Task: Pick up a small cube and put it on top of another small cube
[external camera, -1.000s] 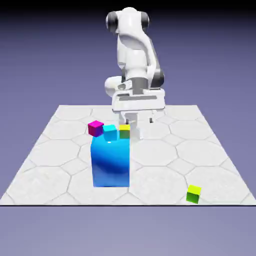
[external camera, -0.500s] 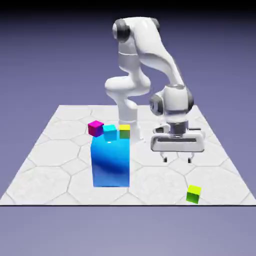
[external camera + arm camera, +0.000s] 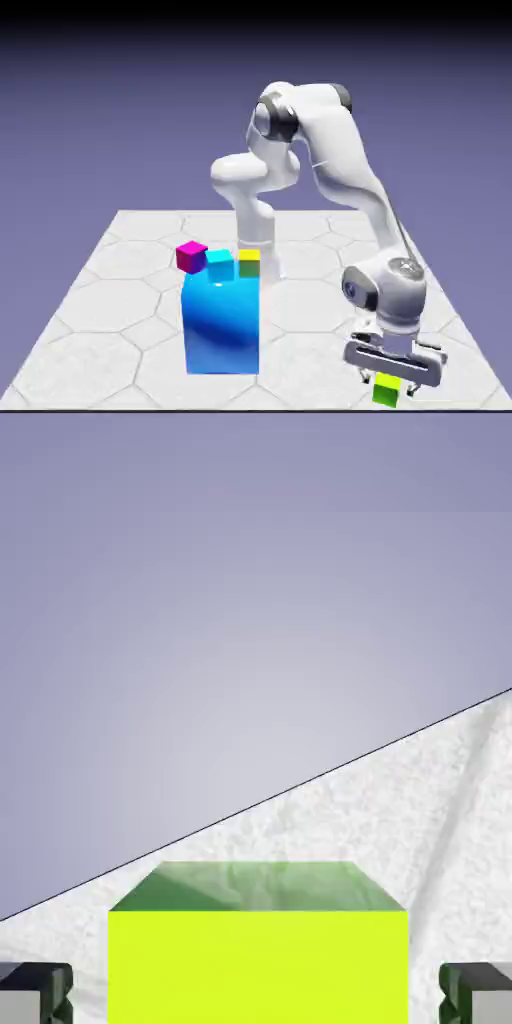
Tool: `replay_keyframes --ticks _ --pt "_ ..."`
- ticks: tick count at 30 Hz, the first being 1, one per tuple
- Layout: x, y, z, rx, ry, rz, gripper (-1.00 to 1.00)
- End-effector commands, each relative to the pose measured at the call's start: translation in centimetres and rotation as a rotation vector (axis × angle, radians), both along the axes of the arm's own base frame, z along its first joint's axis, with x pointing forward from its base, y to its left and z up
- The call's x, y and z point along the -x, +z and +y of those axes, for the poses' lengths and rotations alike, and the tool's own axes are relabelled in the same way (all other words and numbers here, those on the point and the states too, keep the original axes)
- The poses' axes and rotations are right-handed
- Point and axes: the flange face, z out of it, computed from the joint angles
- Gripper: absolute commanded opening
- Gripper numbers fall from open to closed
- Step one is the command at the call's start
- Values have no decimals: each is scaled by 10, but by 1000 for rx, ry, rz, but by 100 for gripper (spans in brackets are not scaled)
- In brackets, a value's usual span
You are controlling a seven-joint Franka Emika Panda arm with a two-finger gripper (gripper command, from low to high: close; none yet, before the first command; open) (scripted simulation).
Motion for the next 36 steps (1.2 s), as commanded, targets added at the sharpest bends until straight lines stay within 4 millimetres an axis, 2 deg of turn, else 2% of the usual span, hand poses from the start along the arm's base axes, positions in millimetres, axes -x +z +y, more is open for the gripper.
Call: replay_keyframes --ticks 1,4,5,8,11,17,22,27,31,35,36 --pt "-1 16 0 0 0 0 -100" --pt "0 63 0 0 0 0 -100" --pt "-3 78 -10 1 -19 0 -100" --pt "-15 117 -64 7 -118 -2 -100" --pt "-18 153 -118 12 -218 -4 -100" --pt "0 219 -222 18 -416 -4 -100" --pt "36 264 -299 18 -582 -2 -100" --pt "87 301 -361 15 -746 0 -100" --pt "135 324 -398 9 -876 1 -100" --pt "185 340 -425 0 -1006 0 -100" --pt "187 341 -426 0 -1010 0 -100"
